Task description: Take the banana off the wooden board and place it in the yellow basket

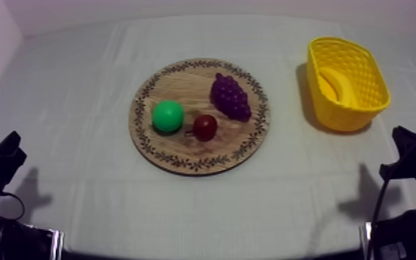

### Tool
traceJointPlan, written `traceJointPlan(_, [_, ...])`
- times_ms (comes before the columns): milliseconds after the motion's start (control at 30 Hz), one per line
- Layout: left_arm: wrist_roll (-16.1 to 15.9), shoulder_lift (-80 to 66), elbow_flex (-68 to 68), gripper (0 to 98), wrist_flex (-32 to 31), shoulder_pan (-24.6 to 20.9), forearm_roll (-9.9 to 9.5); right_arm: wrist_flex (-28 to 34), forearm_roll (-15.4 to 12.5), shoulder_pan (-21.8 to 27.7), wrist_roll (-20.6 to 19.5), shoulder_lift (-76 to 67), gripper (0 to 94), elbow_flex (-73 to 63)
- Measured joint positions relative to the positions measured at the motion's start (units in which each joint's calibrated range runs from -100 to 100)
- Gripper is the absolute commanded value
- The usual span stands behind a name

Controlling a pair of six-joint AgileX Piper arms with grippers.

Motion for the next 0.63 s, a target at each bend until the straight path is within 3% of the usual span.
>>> traceJointPlan(633, [0.0, 0.0, 0.0, 0.1, 0.0, 0.0, 0.0, 0.0, 0.0, -0.2, 0.9, 0.0, 0.6, 0.0])
